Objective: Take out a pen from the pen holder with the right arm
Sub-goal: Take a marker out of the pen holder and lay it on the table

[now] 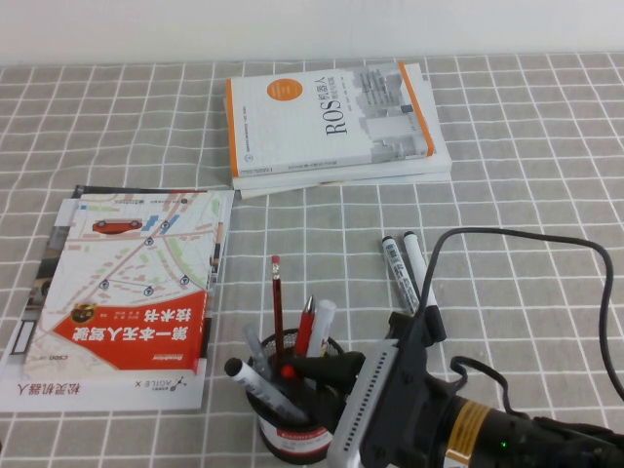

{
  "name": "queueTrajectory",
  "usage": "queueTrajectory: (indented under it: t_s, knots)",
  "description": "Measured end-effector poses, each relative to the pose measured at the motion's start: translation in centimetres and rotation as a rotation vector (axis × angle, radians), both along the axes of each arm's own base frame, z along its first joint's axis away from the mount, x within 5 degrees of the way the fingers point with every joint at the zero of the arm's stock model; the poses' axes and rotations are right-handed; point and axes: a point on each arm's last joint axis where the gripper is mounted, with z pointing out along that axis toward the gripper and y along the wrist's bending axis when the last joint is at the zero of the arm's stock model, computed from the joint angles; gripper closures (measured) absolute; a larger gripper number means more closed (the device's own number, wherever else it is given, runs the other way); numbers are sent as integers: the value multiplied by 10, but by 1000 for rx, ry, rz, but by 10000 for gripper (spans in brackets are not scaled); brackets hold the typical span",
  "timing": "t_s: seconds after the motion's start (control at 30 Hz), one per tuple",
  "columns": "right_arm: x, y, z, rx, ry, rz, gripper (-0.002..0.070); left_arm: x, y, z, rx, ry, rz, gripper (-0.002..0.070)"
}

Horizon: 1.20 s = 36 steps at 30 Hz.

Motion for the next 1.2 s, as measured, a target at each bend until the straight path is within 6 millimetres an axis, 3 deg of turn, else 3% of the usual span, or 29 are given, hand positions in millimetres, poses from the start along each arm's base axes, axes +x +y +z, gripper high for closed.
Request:
queueTrajectory:
  t_s: [0.3, 0.57, 0.83, 1.07, 1.2]
  knots:
    - [-4, -7, 21, 15, -14, -6, 638, 0, 0, 0, 0, 0, 0, 678]
    - [-10, -16, 53, 109, -74, -7, 638, 0, 0, 0, 0, 0, 0, 678]
    - [-14, -29, 111, 200, -37, -54, 638, 0, 0, 0, 0, 0, 0, 678]
    - [-12, -39, 170, 81, 142, -157, 638, 0, 0, 0, 0, 0, 0, 678]
    - [-11, -44, 190, 35, 201, -187, 638, 0, 0, 0, 0, 0, 0, 678]
